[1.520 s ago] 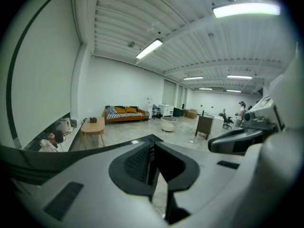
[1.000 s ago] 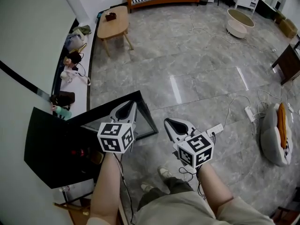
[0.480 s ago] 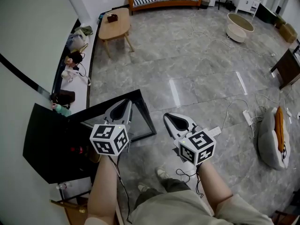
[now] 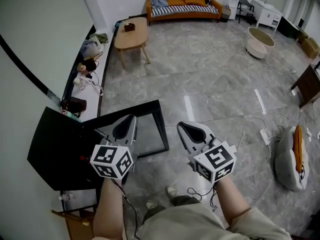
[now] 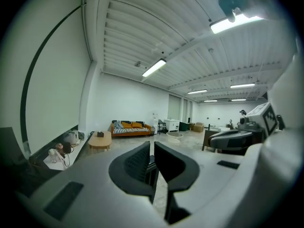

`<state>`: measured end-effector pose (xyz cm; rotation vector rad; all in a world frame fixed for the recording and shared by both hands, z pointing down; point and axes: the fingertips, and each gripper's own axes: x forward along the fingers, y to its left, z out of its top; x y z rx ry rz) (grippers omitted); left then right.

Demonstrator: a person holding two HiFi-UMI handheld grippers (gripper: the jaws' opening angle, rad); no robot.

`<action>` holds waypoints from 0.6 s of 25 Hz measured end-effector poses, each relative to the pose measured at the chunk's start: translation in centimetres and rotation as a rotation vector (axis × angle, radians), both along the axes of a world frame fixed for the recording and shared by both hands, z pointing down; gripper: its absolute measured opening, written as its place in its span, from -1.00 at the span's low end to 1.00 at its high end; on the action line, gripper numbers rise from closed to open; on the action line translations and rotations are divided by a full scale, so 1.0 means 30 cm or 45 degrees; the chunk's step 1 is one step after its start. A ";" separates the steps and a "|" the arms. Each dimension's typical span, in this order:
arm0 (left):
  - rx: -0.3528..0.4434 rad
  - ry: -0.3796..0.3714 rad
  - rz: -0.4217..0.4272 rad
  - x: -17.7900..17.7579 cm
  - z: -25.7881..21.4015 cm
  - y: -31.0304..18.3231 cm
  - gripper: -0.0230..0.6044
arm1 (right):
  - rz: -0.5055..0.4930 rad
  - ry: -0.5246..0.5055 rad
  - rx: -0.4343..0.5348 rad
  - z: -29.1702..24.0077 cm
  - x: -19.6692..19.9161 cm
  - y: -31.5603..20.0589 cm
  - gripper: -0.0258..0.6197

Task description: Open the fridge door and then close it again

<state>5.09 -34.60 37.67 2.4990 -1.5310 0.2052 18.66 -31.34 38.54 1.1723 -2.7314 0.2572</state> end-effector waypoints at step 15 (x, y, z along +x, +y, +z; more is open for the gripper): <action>0.116 0.079 -0.016 -0.090 -0.112 0.255 -0.83 | -0.069 -0.016 -0.014 -0.003 -0.064 0.089 -0.93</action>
